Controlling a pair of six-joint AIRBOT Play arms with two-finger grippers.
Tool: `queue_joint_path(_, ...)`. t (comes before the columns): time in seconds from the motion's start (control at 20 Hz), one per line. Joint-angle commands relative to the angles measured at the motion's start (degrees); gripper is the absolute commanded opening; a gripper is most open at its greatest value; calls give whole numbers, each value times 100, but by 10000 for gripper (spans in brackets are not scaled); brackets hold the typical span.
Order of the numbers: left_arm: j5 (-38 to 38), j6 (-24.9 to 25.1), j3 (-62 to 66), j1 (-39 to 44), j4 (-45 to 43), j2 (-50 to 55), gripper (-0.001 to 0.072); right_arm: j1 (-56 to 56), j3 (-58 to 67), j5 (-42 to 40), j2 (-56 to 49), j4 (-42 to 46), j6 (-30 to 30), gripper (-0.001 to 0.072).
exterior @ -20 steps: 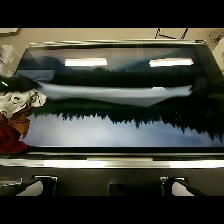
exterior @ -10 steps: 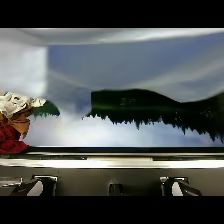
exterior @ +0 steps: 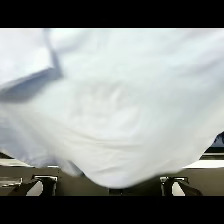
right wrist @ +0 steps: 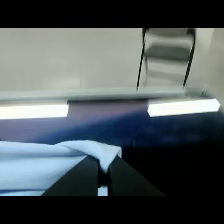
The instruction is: Fold the clothes and pants, and hang the long-sleeved shirts on hangers.
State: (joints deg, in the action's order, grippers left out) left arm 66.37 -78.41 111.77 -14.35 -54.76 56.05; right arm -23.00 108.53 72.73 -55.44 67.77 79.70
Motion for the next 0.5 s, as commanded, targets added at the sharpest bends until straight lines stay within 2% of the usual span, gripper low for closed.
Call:
queue_joint_path(0.0, 839, -140, -1185, 356, -186, 931, 21, 15, -435, 2002, -1412, 190, 590, 47)
queue_joint_path(0.15, 262, -111, -2691, 772, -184, 1882, 20, 566, -1475, 1674, -2426, 673, 581, 47)
queue_joint_path(0.25, -323, -127, -3338, 929, -177, 2555, 21, 1049, -2017, 782, -3115, 933, 839, 48)
queue_joint_path(0.45, -1078, -170, -3198, 938, 369, 3960, 22, 1572, -2052, -962, -4157, 918, 1338, 49)
